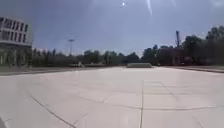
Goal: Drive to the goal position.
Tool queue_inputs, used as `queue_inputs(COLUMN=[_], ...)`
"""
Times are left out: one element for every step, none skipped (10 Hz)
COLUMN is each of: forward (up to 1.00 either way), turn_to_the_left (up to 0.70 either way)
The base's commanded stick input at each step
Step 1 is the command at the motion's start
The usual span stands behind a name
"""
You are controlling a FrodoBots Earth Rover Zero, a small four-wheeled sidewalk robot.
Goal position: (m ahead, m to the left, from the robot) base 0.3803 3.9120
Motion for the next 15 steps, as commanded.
queue_inputs(forward=[0.00,0.00,0.00,0.00,0.00,0.00,0.00,0.00,0.00,0.00,0.00,0.00,0.00,0.00,0.00], turn_to_the_left=[0.85,0.85,0.85,0.85,0.85,0.85,0.85,0.85,0.85,0.85,0.85,0.85,0.85,0.85,0.85])
